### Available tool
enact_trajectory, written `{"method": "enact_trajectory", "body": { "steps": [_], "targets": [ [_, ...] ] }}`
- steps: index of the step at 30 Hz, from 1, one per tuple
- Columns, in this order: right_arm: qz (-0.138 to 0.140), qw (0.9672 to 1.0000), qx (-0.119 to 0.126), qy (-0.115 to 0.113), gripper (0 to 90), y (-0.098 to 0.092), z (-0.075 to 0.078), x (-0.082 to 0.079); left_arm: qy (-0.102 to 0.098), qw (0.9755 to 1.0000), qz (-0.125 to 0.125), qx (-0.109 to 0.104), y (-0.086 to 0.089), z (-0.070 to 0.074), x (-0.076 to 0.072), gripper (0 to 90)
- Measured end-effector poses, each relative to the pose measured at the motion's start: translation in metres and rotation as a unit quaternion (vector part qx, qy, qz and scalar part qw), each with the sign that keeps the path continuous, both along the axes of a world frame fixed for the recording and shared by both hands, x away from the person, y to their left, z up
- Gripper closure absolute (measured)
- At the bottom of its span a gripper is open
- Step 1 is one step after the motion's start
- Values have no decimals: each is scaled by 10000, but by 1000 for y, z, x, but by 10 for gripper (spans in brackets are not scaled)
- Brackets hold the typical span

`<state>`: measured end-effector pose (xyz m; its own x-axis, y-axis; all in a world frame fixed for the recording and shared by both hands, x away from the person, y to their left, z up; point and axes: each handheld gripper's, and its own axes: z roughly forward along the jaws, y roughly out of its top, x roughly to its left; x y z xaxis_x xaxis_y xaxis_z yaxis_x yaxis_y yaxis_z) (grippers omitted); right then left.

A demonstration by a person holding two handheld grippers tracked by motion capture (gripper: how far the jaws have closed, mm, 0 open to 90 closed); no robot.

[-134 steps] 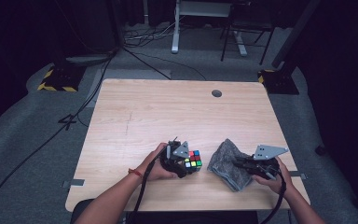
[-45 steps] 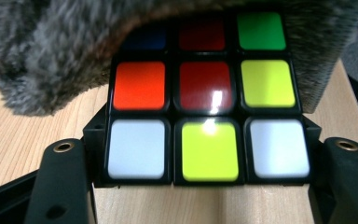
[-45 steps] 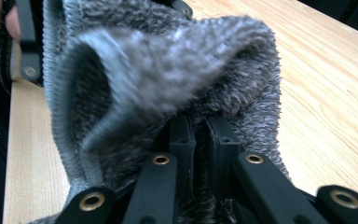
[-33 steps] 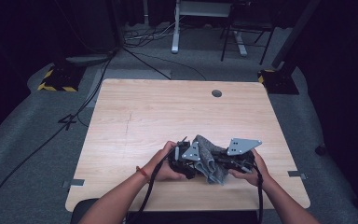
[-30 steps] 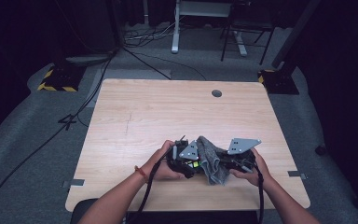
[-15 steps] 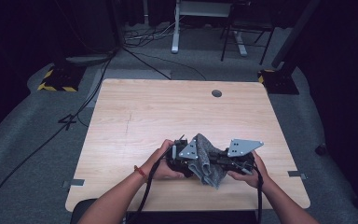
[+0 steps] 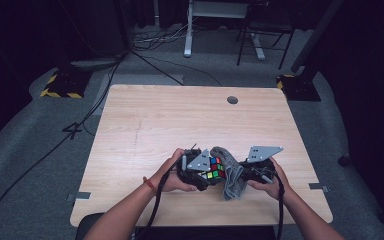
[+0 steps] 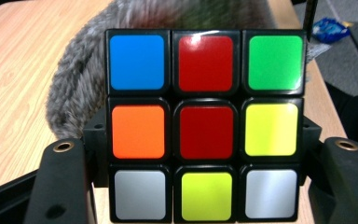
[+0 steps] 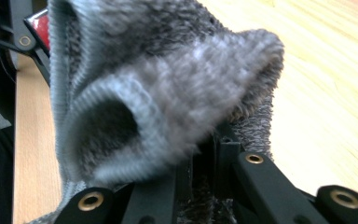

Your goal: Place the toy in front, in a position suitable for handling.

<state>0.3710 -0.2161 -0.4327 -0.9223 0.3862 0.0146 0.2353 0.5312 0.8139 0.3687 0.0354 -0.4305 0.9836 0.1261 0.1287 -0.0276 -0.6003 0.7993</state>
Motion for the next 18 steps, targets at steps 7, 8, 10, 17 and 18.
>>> {"method": "enact_trajectory", "body": {
  "steps": [7, 8, 10, 17, 18],
  "targets": [
    [-34, 9994, 342, -38, 828, -4, 7, -3, -36, 10000, 65, 3, 0, 1, -1, 332],
    [-37, 9994, 326, -103, 828, -3, 9, -4, -56, 9999, 90, 69, -2, 0, -1, 331],
    [-21, 9994, 287, -211, 828, -2, 11, -6, -140, 9997, 105, 172, -3, -1, -3, 330],
    [-159, 9973, 60, -708, 826, 3, 20, -15, -97, 9991, 207, 357, -4, -7, 1, 331],
    [-166, 9970, 147, -737, 825, 2, 23, -17, -79, 9989, 240, 396, -5, -8, 2, 332]
  ]
}}
